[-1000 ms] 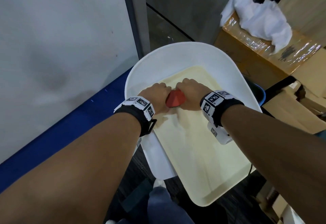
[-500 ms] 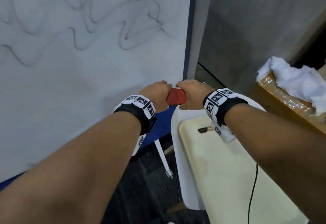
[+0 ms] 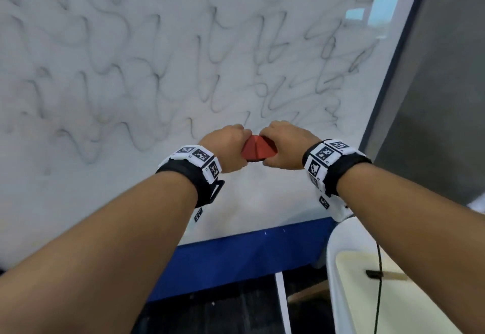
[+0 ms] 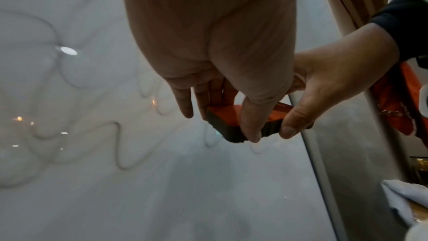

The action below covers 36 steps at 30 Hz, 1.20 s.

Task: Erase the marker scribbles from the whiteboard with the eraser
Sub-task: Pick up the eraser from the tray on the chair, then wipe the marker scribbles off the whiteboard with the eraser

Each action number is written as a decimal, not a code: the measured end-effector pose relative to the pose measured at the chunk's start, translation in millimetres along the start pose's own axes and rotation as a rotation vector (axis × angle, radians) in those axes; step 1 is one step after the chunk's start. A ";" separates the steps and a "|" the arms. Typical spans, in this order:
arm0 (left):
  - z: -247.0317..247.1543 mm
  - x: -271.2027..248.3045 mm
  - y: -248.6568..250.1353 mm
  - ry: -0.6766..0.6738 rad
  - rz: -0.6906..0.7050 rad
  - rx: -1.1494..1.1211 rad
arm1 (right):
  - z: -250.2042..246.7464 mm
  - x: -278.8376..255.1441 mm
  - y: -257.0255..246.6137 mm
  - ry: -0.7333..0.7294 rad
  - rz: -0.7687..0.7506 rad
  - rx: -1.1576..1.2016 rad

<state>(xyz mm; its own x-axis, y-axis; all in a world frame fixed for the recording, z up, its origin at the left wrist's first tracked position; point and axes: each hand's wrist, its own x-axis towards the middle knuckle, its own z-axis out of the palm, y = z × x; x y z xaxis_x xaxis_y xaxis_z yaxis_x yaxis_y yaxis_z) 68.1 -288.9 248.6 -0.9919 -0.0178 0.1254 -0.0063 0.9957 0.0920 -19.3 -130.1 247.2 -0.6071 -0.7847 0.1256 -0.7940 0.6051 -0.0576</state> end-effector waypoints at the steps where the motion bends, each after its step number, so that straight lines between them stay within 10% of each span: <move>1: -10.5 -5.6 -12.0 0.019 -0.008 0.010 | -7.9 8.4 -12.6 0.017 -0.018 -0.009; 36: -295.0 -131.5 -276.7 0.548 -0.112 0.313 | -216.0 194.7 -302.6 0.580 -0.401 -0.207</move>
<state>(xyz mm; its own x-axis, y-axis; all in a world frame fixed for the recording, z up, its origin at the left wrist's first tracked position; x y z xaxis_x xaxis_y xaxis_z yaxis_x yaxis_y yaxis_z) 237.6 -588.7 498.1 -0.7752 -0.0849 0.6260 -0.2253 0.9629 -0.1484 109.4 -436.9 503.0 -0.1118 -0.7886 0.6046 -0.8948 0.3446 0.2840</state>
